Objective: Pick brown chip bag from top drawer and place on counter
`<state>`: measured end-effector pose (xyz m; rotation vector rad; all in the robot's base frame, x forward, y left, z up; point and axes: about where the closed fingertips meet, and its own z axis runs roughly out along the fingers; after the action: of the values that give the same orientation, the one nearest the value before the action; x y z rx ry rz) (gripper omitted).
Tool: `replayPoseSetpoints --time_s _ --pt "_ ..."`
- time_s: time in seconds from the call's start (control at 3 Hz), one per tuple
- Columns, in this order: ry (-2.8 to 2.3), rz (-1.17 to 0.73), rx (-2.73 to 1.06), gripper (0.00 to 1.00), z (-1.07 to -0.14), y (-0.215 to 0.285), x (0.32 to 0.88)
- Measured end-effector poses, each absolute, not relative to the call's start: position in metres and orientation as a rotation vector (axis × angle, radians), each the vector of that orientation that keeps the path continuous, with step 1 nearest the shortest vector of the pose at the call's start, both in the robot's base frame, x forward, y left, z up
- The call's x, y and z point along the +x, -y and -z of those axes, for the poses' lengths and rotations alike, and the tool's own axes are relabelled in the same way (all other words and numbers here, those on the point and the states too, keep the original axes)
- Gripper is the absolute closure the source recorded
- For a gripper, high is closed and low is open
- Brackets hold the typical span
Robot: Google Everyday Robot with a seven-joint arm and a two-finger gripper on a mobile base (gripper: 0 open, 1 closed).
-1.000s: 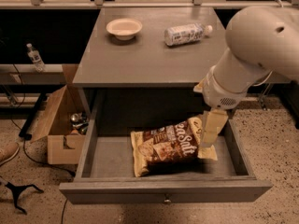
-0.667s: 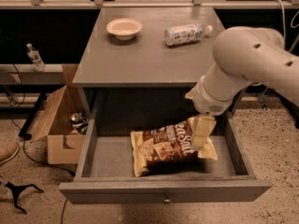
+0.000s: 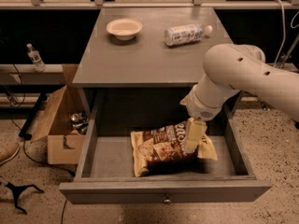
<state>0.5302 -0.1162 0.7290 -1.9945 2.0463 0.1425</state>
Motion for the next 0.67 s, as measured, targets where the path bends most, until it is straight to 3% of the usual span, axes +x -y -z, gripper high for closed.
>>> replayPoseSetpoints --time_s 0.67 --pt "-1.967 -0.138 -2.093 0.00 -0.687 0.099 0.533"
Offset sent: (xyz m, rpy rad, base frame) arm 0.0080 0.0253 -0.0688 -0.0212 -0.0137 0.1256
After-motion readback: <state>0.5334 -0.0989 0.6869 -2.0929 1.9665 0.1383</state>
